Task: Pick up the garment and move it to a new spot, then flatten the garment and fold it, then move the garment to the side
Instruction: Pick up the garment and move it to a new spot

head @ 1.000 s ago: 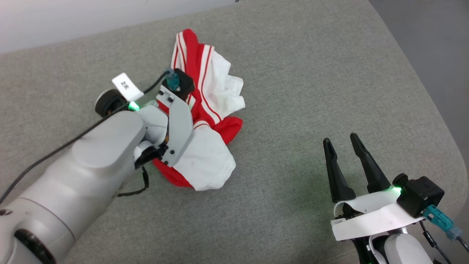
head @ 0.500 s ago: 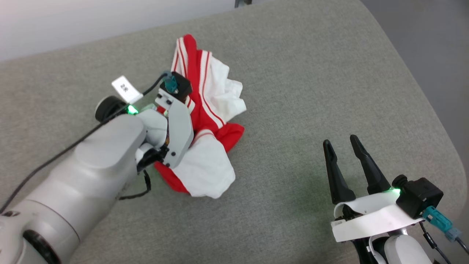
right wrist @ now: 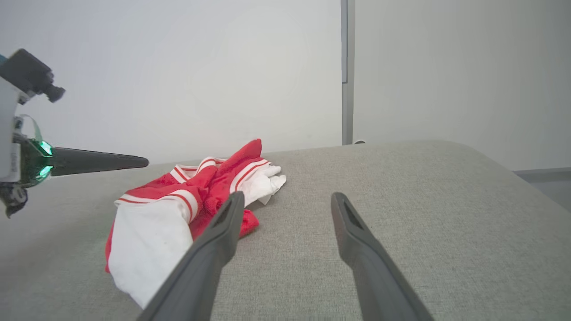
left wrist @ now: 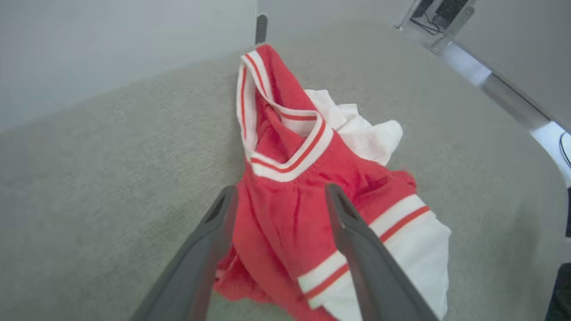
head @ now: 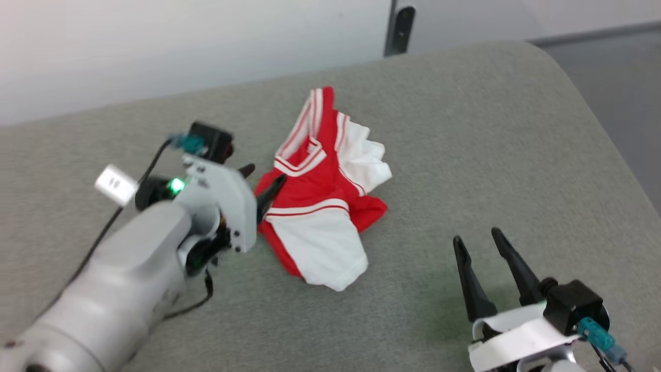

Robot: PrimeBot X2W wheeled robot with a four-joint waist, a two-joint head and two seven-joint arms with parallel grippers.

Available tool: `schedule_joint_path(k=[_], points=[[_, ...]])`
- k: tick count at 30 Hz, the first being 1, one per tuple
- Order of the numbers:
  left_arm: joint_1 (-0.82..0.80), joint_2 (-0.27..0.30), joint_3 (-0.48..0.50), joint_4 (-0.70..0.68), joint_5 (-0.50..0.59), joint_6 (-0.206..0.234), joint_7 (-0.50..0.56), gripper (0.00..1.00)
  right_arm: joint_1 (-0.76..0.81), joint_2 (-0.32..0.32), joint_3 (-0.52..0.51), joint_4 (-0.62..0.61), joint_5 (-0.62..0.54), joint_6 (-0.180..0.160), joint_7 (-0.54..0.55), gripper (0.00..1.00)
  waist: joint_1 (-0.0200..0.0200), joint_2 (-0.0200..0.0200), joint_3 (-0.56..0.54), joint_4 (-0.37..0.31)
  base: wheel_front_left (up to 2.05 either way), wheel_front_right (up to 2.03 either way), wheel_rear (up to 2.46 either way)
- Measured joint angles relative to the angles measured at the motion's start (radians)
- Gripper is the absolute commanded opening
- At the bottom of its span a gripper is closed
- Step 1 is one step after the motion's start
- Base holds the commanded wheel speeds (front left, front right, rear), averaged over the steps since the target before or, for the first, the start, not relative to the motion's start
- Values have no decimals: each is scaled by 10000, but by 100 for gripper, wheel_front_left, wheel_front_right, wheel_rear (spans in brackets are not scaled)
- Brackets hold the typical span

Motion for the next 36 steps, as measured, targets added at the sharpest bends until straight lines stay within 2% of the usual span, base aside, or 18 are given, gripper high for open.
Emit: schedule_joint_path(k=[8, 14, 17, 19, 22, 25, 30, 34, 36], points=[[2415, 314, 1062, -213, -1083, 263, -2614, 100, 606, -334, -357, 291, -274, 0, 2, 100, 0, 0, -681, 855, 0, 0, 0], [4252, 410, 1939, -869, -1473, 665, -3392, 100, 1053, -591, -719, 290, -274, 0, 82, 100, 0, 0, -1015, 1513, 0, 0, 0], [5136, 491, 2953, -1580, -796, 1124, -3421, 100, 1267, -654, -947, 203, -280, 0, 151, 100, 0, 0, -1137, 1803, 0, 0, 0], [5786, 543, 3749, -2201, 211, 1643, -3448, 100, 1385, -713, -1047, 150, -316, 0, 199, 100, -1, 0, -1209, 1969, 0, 0, 0], [7305, 270, 4892, -3302, 1147, 2220, -3446, 100, 1552, -763, -1174, 56, -349, 0, 303, 100, -1, 0, -1333, 2157, 0, 0, 0], [8500, 50, 5662, -4211, 1975, 2558, -3442, 100, 1842, -809, -1302, 2, -349, 0, 380, 100, -1, 0, -1493, 2287, 0, 0, 0], [9825, -194, 6671, -5394, 3158, 2821, -3448, 100, 2125, -807, -1486, -188, -349, 0, 500, 100, -1, 0, -1707, 2458, 0, 0, 0], [10643, -309, 7482, -6077, 4161, 2809, -3450, 100, 2266, -794, -1618, -265, -349, 0, 548, 100, -1, 0, -1810, 2491, 0, 0, 0], [11102, -395, 8086, -6470, 5053, 2711, -3450, 100, 2374, -769, -1735, -326, -351, 0, 610, 100, -1, 0, -1851, 2458, 0, 0, 0]])
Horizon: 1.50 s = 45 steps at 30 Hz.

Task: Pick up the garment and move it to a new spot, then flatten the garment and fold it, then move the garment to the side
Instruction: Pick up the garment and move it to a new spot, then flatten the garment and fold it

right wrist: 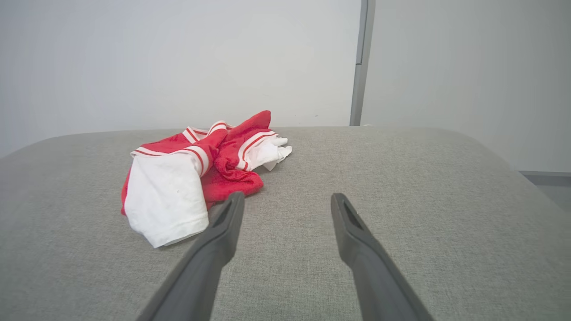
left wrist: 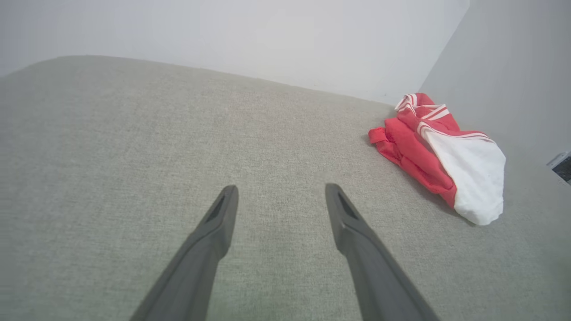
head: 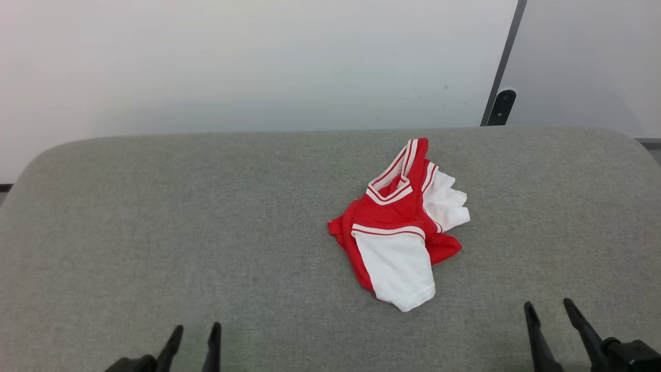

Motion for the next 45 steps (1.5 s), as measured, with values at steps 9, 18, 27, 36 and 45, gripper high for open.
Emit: schedule_joint_path(k=[9, 18, 27, 36, 45], points=[[606, -867, 1557, -1181, 2197, -543, 0, 100, -6, 42, -176, -201, 107, 0, 29, 100, 0, 0, -68, -139, 0, 0, 0], [1191, -1839, 2422, -1145, 3352, -1229, 0, 100, -15, 81, -146, -268, 153, 0, 100, 100, 0, 0, -22, -274, 0, 0, 0], [1233, -2548, 3149, -965, 3933, -1850, 0, 100, -20, 94, -140, -242, 201, 0, 111, 100, 0, 0, -8, -244, 0, 0, 0], [1063, -3057, 3208, -815, 4138, -2201, 0, 100, -2292, -777, 662, 472, 431, 2, 2495, 100, 0, 0, 190, -148, 0, 0, 0], [67, -3331, 2901, -514, 4203, -2454, 0, 100, -6167, -2169, 1791, 2546, 1707, 4, 5879, 100, 0, 0, 944, 334, 0, 0, 0]])
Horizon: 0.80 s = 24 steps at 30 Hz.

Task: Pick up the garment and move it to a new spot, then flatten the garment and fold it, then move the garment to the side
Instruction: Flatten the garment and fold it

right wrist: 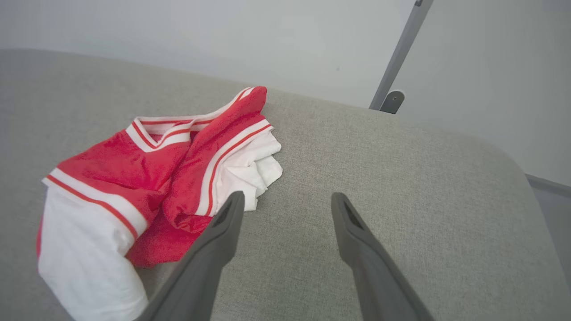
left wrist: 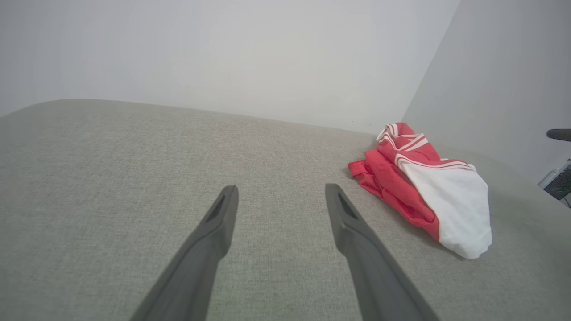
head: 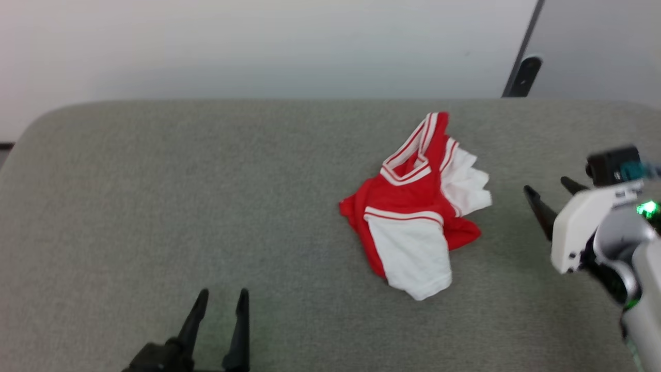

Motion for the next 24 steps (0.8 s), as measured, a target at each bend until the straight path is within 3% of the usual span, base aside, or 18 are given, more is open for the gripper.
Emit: schedule_joint_path(k=[4, 12, 23, 24], points=[[-485, -63, -242, 199, -2, -84, -2, 100, -1441, -522, 750, 1198, 665, 0, 1457, 100, 0, 0, 487, 302, 0, 0, 0], [-1362, -105, -675, 612, -109, -173, 0, 100, -3644, -725, 1513, 3358, 1593, 2, 3618, 100, 0, 0, 1544, 941, 0, 0, 0], [-1800, -111, -918, 809, -589, -186, 0, 100, -4820, -884, 2410, 4784, 1684, 2, 3902, 100, 0, 0, 2621, 1822, 0, 0, 0], [-1801, -111, -917, 825, -600, -188, 0, 100, -4903, -894, 2491, 4832, 1720, -2, 3850, 65, 0, 0, 2678, 1868, 0, 0, 0]])
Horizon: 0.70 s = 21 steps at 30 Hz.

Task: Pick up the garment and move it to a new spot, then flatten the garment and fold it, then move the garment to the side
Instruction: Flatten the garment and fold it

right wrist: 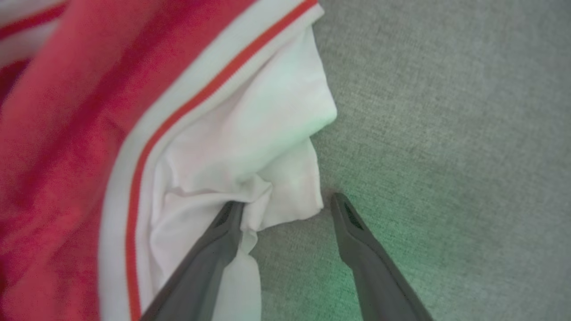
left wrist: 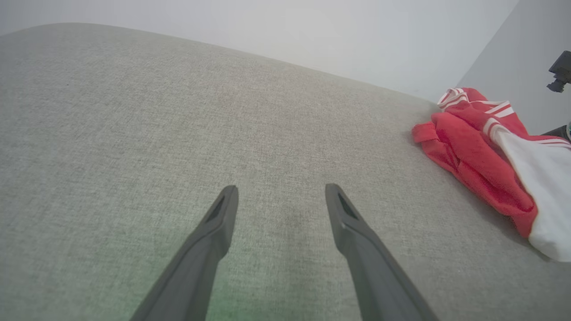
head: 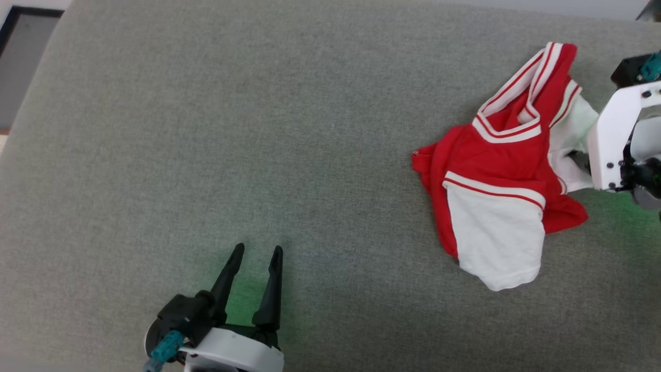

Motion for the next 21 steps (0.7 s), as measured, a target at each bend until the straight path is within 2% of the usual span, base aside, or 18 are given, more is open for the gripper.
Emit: schedule_joint_path(k=[1, 2, 11, 16, 21], points=[[-3, -2, 4, 19, 0, 0, 0, 100, -38, -17, 59, 31, 61, -6, -36, 35, 0, 0, 46, 38, 0, 0, 0], [-4, -4, 17, 52, -6, 0, 0, 100, -72, -23, 111, 82, 121, -6, -134, 0, 0, 0, 83, 61, 0, 0, 0], [-116, -10, 84, 132, -21, -31, 0, 100, -161, 81, 100, 497, 393, 19, -1651, 0, 0, 0, -13, -173, 0, 0, 0], [-60, -10, 173, 127, 10, -31, 0, 100, -179, -541, -15, 479, 424, 8, -2337, 0, 0, 0, -132, -446, 0, 0, 0], [-10, -12, 242, 94, 31, -31, 0, 100, -215, -1266, -545, 385, 575, 8, -2865, 0, 0, 0, -147, -719, 0, 0, 0]])
